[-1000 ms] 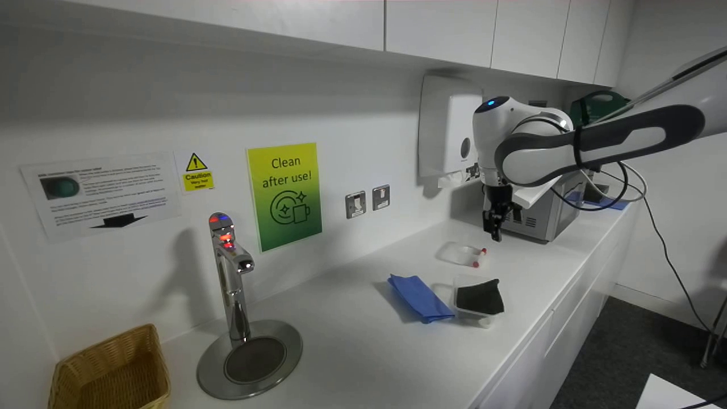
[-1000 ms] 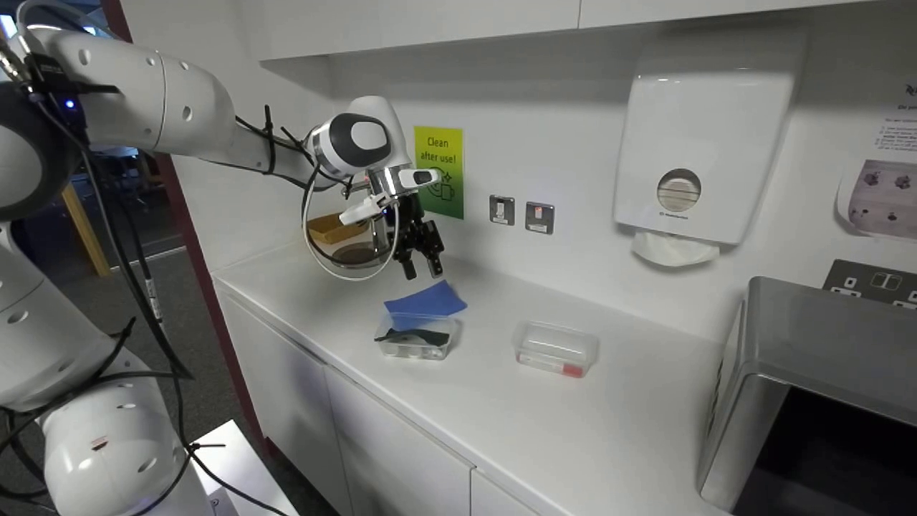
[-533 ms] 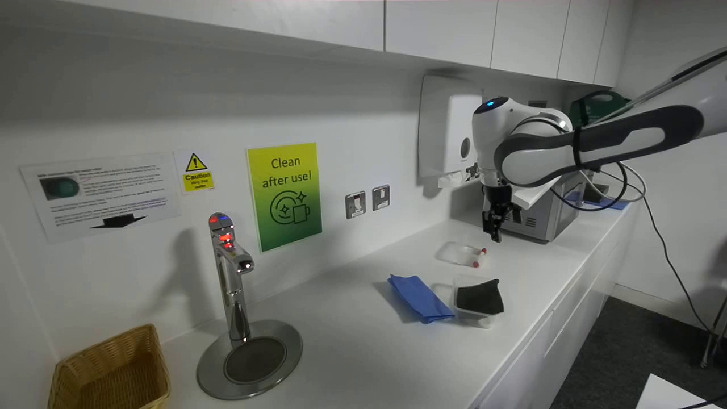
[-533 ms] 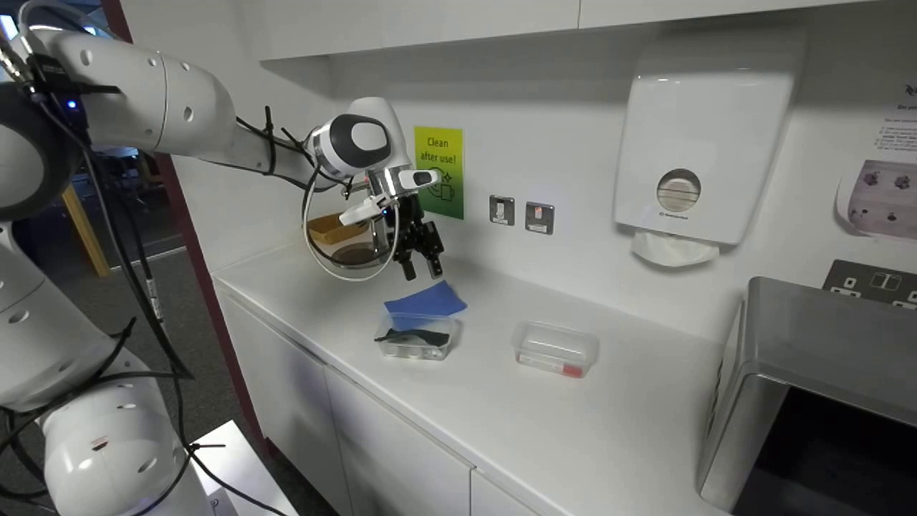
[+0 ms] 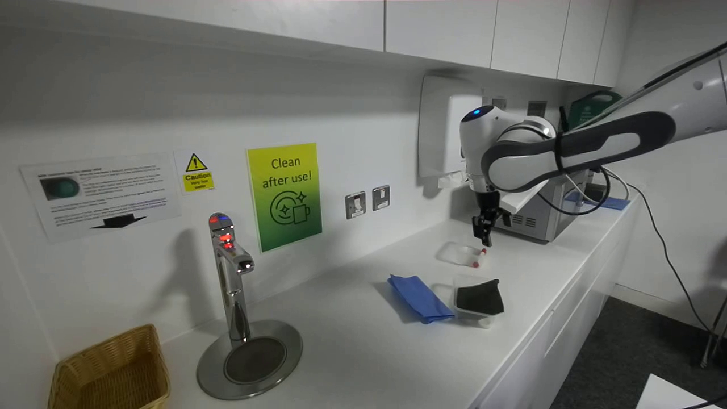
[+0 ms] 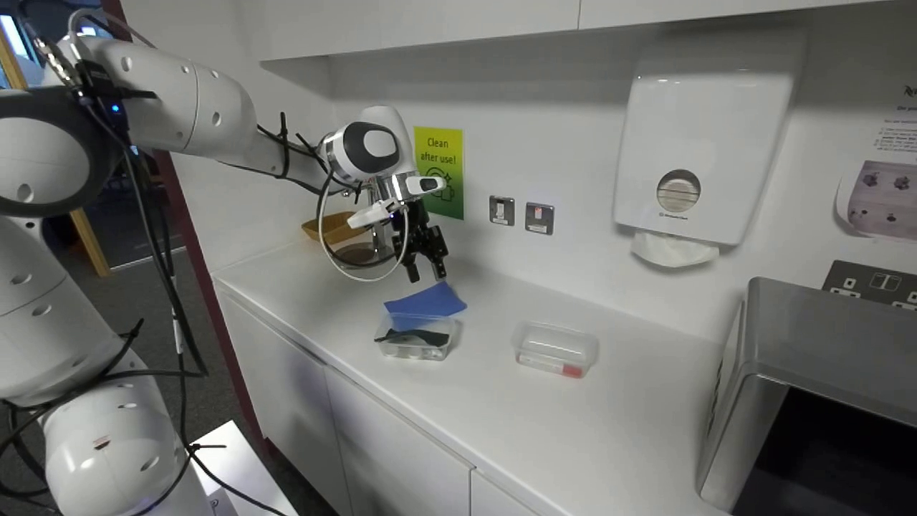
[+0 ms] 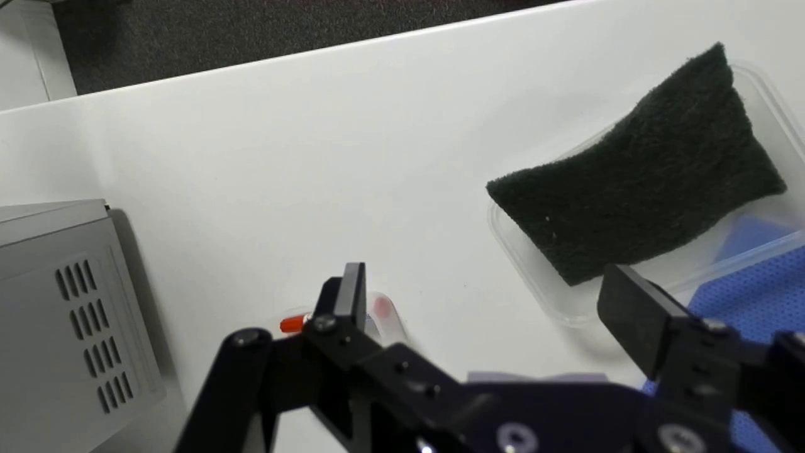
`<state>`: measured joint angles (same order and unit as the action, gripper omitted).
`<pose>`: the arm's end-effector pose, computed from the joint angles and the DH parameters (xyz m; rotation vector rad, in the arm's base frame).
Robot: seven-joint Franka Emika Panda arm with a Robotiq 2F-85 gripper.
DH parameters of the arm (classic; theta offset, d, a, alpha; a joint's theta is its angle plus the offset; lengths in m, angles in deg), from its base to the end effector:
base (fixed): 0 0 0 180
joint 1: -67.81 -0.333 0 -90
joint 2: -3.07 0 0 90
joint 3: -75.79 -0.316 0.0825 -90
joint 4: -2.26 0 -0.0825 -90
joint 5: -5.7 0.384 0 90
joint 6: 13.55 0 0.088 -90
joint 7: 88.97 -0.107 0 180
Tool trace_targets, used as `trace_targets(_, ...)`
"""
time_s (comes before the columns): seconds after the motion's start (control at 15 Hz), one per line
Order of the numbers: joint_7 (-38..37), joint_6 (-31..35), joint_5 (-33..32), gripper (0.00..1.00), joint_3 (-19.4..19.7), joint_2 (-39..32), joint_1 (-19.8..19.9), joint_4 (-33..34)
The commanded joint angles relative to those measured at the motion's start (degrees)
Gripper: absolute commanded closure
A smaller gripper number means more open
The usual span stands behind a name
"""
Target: Put the blue paper towel in the bowl
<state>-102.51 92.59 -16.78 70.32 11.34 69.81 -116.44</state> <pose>0.5075 0.0025 0.4932 2.7476 -0.0719 -0.0246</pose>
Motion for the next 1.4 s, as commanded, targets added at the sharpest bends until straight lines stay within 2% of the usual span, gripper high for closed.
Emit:
trace_targets(0.0,-2.97,0.07,-0.95,0.0,-0.2,-5.11,-1.81,5.9)
trace_targets(0.4,-6.05,2.5,0.91,0.0,-0.27,-11.73,-5.01,11.55)
trace_targets(0.8,-11.24,1.97,-0.2,0.0,-0.13,-18.87,-8.44,17.04)
trace_targets(1.33,-12.65,2.37,0.48,0.0,0.41,-25.56,-12.47,22.37)
